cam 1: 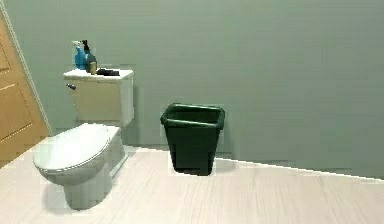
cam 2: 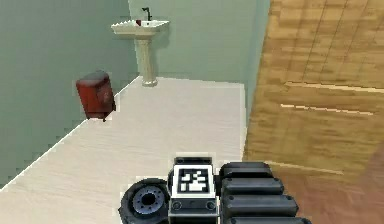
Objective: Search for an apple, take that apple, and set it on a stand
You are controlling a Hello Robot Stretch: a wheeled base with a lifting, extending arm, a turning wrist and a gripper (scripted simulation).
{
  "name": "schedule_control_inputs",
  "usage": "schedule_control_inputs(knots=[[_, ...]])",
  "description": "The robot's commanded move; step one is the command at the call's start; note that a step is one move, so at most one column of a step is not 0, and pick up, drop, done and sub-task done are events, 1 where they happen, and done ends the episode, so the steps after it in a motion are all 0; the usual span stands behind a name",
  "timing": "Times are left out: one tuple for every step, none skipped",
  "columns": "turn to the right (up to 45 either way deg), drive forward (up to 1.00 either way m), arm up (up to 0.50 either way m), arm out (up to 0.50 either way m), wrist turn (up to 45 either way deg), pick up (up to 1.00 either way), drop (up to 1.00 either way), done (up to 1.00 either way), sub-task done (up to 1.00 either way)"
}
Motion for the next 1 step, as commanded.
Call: schedule_control_inputs(knots=[[0.0,0.25,0.0,0.0,0.0,0.0,0.0,0.0,0.0]])
